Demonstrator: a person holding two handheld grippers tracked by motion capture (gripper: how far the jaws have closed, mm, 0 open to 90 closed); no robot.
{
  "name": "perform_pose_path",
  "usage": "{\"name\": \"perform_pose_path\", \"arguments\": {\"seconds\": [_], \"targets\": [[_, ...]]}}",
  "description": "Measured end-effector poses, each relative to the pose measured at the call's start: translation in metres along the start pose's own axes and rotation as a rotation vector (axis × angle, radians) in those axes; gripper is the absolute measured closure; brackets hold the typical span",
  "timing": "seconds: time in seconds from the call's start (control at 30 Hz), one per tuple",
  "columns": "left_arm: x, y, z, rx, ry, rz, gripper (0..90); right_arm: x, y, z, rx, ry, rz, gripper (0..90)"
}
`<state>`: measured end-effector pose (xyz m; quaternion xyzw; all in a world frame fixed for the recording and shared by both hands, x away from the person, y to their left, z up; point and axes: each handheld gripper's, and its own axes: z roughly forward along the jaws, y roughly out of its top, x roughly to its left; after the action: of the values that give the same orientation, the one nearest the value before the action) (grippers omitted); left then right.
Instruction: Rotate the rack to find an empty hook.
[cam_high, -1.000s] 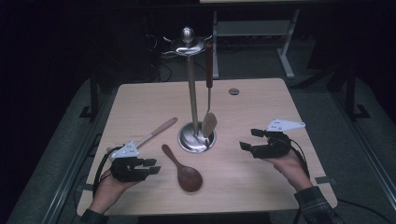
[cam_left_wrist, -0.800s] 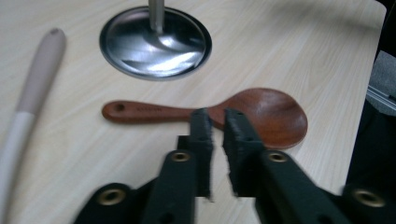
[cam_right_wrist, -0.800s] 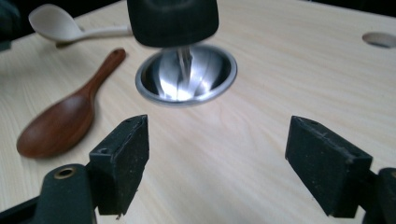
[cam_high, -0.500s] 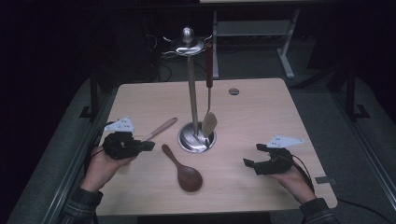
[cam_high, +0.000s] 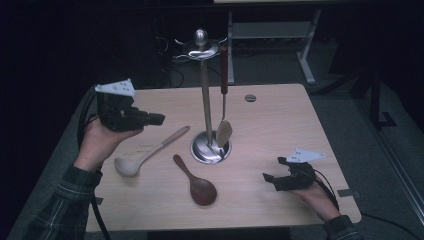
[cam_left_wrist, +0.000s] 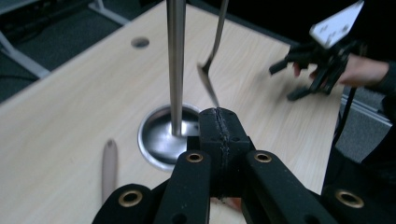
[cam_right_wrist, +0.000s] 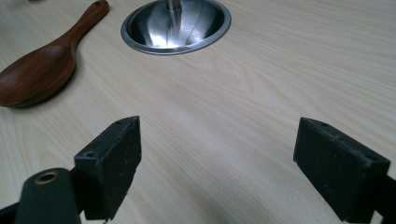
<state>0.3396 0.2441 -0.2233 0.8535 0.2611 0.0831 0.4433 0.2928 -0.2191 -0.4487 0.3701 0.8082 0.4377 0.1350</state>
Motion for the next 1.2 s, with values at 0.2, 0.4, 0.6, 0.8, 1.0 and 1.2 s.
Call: {"name": "perform_pose_path", "arguments": {"seconds": [0.2,0.4,0.6,0.8,1.0,1.2], "targets": [[-0.001,0.038,-0.012,-0.027,-0.01,0.036,89.9,0.001,0.0,0.002,0.01,0.001,0.002,14.7],[0.001,0.069,-0.023,-0.068,-0.025,0.052,89.8,0.001,-0.001,0.003,0.014,0.002,-0.008,14.7],[0.001,0.095,-0.028,-0.073,-0.028,0.07,89.9,0.001,-0.002,0.003,0.017,-0.001,-0.003,14.7],[0.0,0.118,-0.026,-0.068,-0.011,0.085,89.9,0.0,-0.002,0.003,0.016,-0.004,-0.005,14.7],[0.002,0.13,-0.021,-0.053,0.017,0.088,89.9,0.0,-0.003,0.003,0.016,-0.003,-0.002,14.8],[0.01,0.132,-0.02,-0.054,0.042,0.078,89.9,0.0,-0.003,0.003,0.016,-0.002,-0.003,14.9]]}}
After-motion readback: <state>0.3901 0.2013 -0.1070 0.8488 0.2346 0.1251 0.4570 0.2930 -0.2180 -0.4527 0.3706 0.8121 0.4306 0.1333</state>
